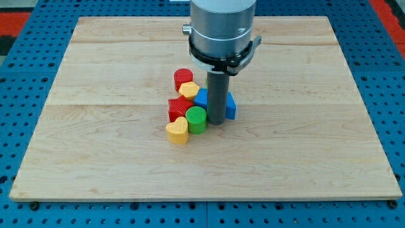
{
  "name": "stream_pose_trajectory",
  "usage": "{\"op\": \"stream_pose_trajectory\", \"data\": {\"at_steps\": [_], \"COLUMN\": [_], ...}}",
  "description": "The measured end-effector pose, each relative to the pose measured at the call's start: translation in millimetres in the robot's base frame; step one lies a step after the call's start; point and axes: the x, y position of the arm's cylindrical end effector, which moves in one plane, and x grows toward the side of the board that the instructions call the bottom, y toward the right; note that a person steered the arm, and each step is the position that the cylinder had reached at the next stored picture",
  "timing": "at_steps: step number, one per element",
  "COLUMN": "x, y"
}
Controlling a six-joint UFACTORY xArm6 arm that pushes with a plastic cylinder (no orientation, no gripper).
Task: Push yellow heart closer towards the blue cube
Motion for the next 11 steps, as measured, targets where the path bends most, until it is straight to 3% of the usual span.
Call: {"op": "stream_pose_trajectory", "data": {"at_steps": [2, 4, 5, 11], "x": [40.2, 108.1, 82.8, 30.3], "y": [49.4, -4.6, -90.9, -74.3]}}
